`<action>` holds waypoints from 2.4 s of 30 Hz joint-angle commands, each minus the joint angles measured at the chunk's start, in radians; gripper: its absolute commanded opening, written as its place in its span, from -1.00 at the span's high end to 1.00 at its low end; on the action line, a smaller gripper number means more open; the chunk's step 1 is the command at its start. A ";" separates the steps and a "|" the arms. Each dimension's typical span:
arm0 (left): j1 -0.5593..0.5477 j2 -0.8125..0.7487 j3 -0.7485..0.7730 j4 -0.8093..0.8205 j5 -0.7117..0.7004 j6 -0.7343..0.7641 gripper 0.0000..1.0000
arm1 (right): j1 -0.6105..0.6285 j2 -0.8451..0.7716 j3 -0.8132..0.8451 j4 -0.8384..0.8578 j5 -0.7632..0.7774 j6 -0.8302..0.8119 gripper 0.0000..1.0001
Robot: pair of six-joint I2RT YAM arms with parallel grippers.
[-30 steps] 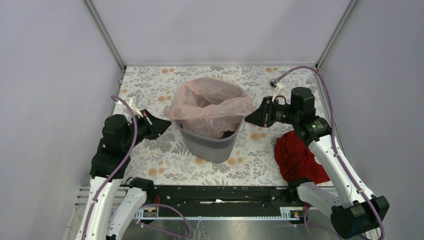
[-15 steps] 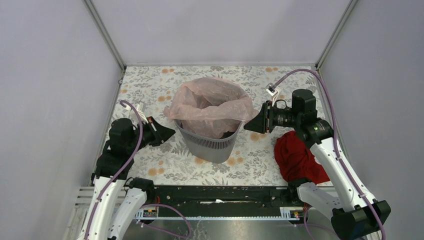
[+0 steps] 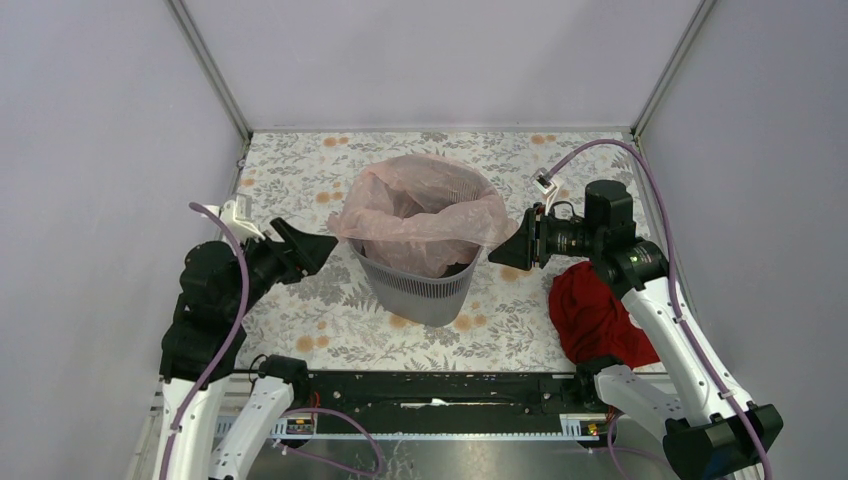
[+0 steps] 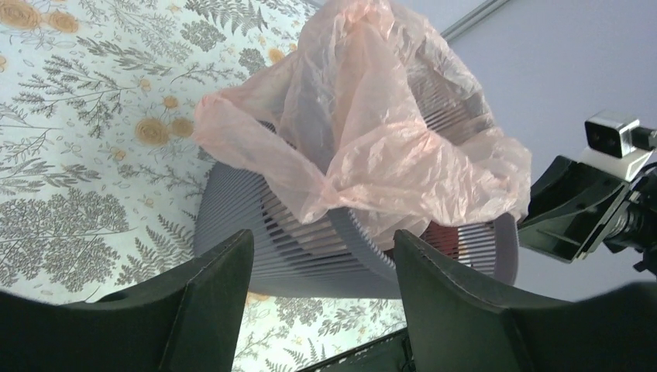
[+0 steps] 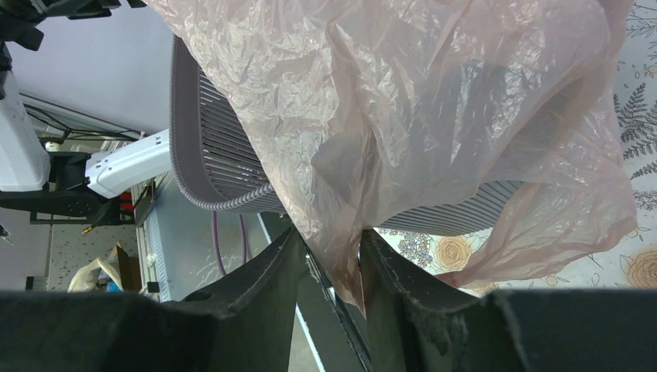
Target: Put the trash bags into the trash bin
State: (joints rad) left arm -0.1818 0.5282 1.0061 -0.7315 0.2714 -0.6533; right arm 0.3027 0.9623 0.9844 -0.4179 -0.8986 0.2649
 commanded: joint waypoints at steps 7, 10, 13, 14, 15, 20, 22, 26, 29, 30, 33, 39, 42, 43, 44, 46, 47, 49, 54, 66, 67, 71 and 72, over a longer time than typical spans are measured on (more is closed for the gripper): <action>0.003 0.091 0.015 0.153 -0.001 -0.063 -0.12 | 0.002 -0.023 0.048 -0.005 0.023 -0.018 0.18; 0.002 0.104 -0.003 0.166 0.031 -0.070 -0.14 | 0.001 -0.023 0.048 -0.007 0.021 -0.019 0.19; 0.002 0.102 -0.022 0.187 0.044 -0.080 -0.04 | 0.002 -0.021 0.048 -0.010 0.021 -0.024 0.19; 0.002 0.103 -0.024 0.190 0.048 -0.082 0.02 | 0.002 -0.019 0.049 -0.010 0.021 -0.025 0.20; 0.002 0.104 -0.026 0.190 0.050 -0.083 0.04 | 0.001 -0.017 0.049 -0.010 0.021 -0.026 0.20; 0.002 0.115 -0.036 0.179 0.082 -0.063 0.12 | 0.002 -0.010 0.054 -0.007 0.023 -0.026 0.20; 0.002 0.119 -0.039 0.178 0.096 -0.060 0.28 | 0.002 -0.007 0.057 -0.007 0.020 -0.026 0.20; 0.002 0.116 -0.041 0.171 0.096 -0.053 0.62 | 0.001 -0.007 0.059 -0.006 0.021 -0.024 0.20; 0.003 0.098 -0.041 0.172 0.093 -0.037 0.84 | 0.003 -0.005 0.059 -0.008 0.021 -0.024 0.19; 0.002 0.092 -0.041 0.171 0.087 -0.033 0.93 | 0.003 -0.004 0.059 -0.007 0.020 -0.023 0.19; 0.002 0.082 -0.041 0.169 0.088 -0.029 1.00 | 0.002 -0.002 0.062 -0.006 0.014 -0.023 0.20; 0.002 0.068 -0.063 0.151 0.110 -0.028 1.00 | 0.002 -0.004 0.061 -0.002 -0.032 -0.020 0.19; 0.002 0.055 -0.086 0.120 0.118 -0.028 1.00 | 0.009 -0.012 0.048 0.016 -0.062 -0.015 0.17; 0.003 0.047 -0.096 0.109 0.122 -0.027 1.00 | 0.012 -0.015 0.043 0.018 -0.068 -0.016 0.17; 0.003 0.038 -0.107 0.103 0.126 -0.026 1.00 | 0.015 -0.018 0.038 0.022 -0.075 -0.018 0.17; 0.003 0.012 -0.136 0.099 0.141 -0.026 1.00 | 0.021 -0.024 0.024 0.037 -0.088 -0.016 0.17; 0.002 0.001 -0.144 0.098 0.151 -0.026 1.00 | 0.024 -0.026 0.018 0.050 -0.094 -0.010 0.17; 0.002 -0.017 -0.151 0.099 0.175 -0.026 1.00 | 0.029 -0.023 0.011 0.059 -0.102 -0.006 0.17; 0.002 -0.037 -0.171 0.106 0.239 -0.023 1.00 | 0.056 -0.001 0.013 0.042 -0.099 -0.026 0.17; 0.002 -0.016 -0.229 0.083 0.255 0.024 1.00 | 0.076 -0.064 -0.006 -0.025 0.132 -0.005 -0.42; 0.002 -0.013 -0.231 0.079 0.255 0.030 1.00 | 0.075 -0.077 -0.014 -0.011 0.150 0.005 -0.47; 0.002 -0.002 -0.236 0.075 0.256 0.043 1.00 | 0.076 -0.103 -0.038 0.078 0.175 0.067 -0.39; 0.002 0.000 -0.236 0.075 0.254 0.046 1.00 | 0.076 -0.100 -0.037 0.097 0.182 0.080 -0.28</action>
State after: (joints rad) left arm -0.1818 0.5133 0.7765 -0.6582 0.5129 -0.6441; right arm 0.3729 0.8776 0.9535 -0.4198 -0.7837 0.2817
